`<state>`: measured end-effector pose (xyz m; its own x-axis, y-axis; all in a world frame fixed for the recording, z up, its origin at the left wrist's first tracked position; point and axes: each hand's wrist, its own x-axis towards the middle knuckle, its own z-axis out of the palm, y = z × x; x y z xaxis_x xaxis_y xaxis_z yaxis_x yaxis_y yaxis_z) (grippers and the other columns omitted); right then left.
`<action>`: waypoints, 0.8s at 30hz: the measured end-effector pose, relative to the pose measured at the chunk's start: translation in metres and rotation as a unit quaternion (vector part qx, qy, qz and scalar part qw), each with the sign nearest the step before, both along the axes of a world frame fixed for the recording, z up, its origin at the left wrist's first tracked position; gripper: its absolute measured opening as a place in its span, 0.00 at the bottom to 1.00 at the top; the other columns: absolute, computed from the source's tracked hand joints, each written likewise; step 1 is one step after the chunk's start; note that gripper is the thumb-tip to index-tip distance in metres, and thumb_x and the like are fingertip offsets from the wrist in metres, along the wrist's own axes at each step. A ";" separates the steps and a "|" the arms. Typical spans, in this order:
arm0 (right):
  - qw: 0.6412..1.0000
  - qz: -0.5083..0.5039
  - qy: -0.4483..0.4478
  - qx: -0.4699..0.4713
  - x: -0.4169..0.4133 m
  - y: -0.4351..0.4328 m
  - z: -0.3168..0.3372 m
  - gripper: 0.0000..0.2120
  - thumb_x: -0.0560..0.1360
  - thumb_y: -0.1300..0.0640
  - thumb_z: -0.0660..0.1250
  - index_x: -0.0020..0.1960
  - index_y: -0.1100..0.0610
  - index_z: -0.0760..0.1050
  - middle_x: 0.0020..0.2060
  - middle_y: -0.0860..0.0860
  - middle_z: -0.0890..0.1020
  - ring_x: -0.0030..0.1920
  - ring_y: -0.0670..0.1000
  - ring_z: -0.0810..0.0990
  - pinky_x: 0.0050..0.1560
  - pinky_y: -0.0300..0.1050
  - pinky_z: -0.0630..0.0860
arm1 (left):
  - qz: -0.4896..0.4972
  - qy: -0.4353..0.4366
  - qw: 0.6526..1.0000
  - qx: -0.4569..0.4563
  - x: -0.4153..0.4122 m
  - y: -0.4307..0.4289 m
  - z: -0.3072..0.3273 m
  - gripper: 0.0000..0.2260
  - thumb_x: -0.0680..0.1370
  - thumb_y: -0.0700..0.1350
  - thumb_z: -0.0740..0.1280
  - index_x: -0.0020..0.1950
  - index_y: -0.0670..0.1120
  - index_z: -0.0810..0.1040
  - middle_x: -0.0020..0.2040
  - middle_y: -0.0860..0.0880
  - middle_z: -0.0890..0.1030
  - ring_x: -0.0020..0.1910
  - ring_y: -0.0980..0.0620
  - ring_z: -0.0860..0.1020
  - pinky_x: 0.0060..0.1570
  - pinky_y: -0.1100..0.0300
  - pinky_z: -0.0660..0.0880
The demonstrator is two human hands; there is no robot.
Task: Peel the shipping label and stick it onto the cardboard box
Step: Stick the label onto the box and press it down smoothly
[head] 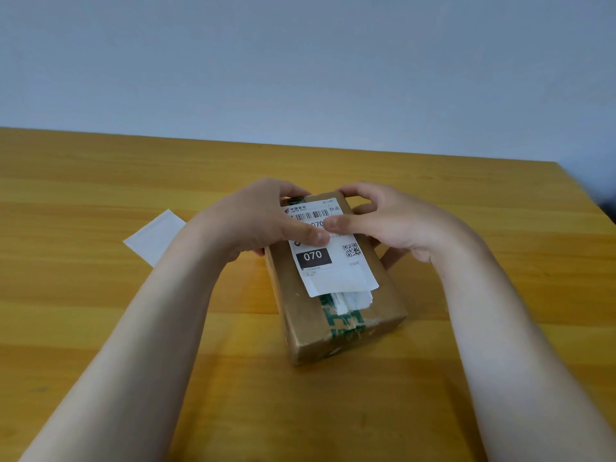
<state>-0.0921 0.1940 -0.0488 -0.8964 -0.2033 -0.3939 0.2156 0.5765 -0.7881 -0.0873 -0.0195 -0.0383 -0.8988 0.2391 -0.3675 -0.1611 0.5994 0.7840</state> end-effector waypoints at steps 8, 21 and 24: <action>0.996 -0.055 0.066 0.008 -0.003 -0.008 -0.007 0.15 0.76 0.38 0.73 0.60 0.41 0.79 0.43 0.47 0.89 0.36 0.47 0.88 0.29 0.43 0.78 | 0.057 0.043 0.997 0.008 -0.001 0.006 -0.007 0.26 0.64 0.57 0.83 0.59 0.56 0.81 0.50 0.50 0.86 0.46 0.47 0.87 0.47 0.36 0.83; 0.989 -0.091 0.113 0.012 -0.003 -0.014 -0.011 0.18 0.78 0.38 0.71 0.46 0.53 0.79 0.36 0.49 0.86 0.27 0.56 0.85 0.29 0.49 0.81 | 0.088 0.116 0.989 -0.034 -0.005 0.013 -0.017 0.13 0.73 0.62 0.75 0.44 0.53 0.83 0.43 0.51 0.86 0.42 0.47 0.85 0.32 0.54 0.76; 0.991 -0.085 0.100 -0.002 -0.002 -0.014 -0.009 0.14 0.80 0.39 0.70 0.51 0.50 0.81 0.40 0.49 0.86 0.29 0.52 0.85 0.29 0.45 0.80 | 0.091 0.122 0.988 -0.040 -0.006 0.013 -0.017 0.12 0.74 0.62 0.74 0.45 0.54 0.84 0.44 0.53 0.86 0.41 0.50 0.84 0.33 0.55 0.76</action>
